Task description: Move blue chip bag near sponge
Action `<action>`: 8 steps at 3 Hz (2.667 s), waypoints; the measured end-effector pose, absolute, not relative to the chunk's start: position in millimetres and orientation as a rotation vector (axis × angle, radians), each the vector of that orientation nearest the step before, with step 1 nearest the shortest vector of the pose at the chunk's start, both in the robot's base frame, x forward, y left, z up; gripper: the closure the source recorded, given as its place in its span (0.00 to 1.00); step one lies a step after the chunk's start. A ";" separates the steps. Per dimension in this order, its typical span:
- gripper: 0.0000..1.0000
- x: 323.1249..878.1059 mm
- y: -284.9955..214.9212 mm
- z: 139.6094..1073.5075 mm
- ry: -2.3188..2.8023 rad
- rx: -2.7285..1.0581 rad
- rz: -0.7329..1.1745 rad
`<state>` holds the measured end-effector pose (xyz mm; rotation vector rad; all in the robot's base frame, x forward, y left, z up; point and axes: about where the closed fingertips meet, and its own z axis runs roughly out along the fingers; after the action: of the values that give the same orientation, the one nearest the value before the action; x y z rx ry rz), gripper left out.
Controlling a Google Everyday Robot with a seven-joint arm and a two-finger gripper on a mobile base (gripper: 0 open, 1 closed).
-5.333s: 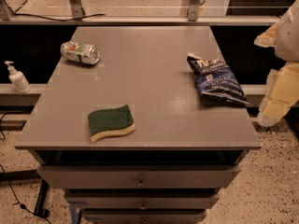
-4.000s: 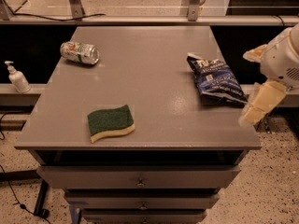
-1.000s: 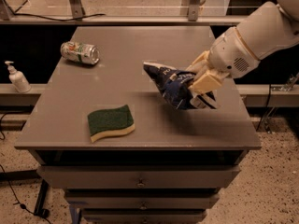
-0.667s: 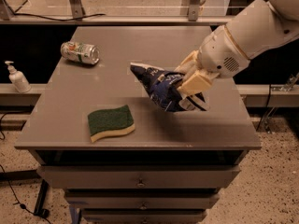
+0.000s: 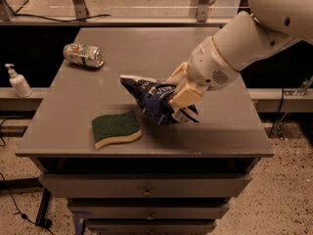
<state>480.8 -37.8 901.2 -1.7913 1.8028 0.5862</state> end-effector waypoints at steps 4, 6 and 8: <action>0.35 473.9 -21.6 867.8 1.773 -1.882 0.536; 0.00 474.1 -18.0 872.2 1.777 -1.890 0.584; 0.00 491.2 -56.4 897.6 1.877 -1.777 0.614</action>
Offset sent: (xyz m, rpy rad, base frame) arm -0.0175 0.0278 -0.0434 -0.0508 0.0334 0.0568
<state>491.2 -56.4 897.6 -1.7767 1.8770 0.6140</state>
